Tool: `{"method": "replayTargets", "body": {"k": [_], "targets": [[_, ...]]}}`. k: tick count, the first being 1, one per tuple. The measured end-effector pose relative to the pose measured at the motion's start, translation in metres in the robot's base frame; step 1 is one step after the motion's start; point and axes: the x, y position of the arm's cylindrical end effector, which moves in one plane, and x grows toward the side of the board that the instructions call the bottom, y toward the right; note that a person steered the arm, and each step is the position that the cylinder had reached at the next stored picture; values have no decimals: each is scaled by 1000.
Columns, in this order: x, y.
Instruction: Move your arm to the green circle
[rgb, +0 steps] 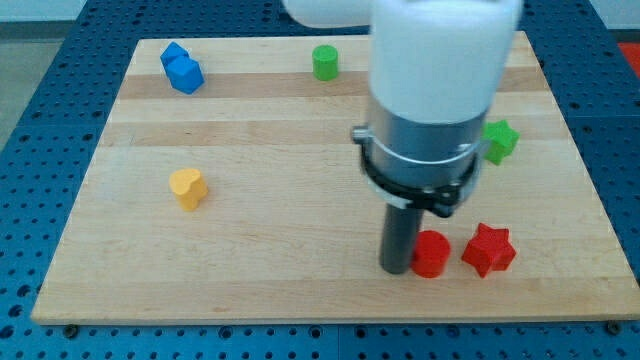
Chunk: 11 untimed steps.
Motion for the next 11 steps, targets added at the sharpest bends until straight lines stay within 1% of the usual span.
{"method": "replayTargets", "body": {"k": [1,3,6,9,10,11], "targets": [[0,30],[-1,33],[-83,-45],[-202,-66],[-238,-66],[-264,-68]]}}
